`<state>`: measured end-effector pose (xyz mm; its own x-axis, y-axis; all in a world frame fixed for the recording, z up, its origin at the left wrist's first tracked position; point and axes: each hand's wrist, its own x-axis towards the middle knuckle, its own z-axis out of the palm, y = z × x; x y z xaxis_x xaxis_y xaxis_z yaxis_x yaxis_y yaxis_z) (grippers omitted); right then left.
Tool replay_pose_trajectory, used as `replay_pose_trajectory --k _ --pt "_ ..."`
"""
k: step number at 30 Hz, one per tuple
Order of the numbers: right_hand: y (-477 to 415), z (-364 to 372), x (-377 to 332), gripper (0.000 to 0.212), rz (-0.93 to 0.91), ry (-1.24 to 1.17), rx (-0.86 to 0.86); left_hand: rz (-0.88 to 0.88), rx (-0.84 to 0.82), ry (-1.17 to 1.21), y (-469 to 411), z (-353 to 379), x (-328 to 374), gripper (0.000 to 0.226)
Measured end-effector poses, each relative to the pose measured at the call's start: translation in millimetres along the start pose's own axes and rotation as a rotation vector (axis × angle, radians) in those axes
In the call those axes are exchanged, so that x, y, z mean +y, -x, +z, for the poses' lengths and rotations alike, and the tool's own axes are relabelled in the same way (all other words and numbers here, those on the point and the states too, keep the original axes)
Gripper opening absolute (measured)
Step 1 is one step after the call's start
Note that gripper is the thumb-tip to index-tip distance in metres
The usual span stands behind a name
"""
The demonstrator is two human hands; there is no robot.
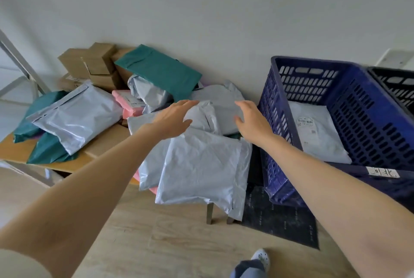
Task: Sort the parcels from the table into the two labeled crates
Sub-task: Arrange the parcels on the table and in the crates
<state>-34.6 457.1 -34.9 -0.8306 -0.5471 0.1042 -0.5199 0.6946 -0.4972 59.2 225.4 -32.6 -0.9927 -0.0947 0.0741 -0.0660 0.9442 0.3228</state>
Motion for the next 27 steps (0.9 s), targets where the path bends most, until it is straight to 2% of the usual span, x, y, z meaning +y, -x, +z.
replay_pose_trajectory --k 5,20,24,27 --pt "33 37 5 0.047 0.020 -0.009 -0.071 -0.055 -0.007 0.163 35 42 -9 0.058" --pt "98 125 44 0.056 0.019 0.147 -0.387 -0.316 -0.175 0.148 108 130 -40 0.061" --pt "104 147 48 0.062 -0.012 0.144 -0.447 -0.331 -0.116 0.195 110 144 -42 0.061" --pt "104 157 51 0.063 0.015 0.113 -0.477 -0.324 -0.095 0.145 115 147 -42 0.064"
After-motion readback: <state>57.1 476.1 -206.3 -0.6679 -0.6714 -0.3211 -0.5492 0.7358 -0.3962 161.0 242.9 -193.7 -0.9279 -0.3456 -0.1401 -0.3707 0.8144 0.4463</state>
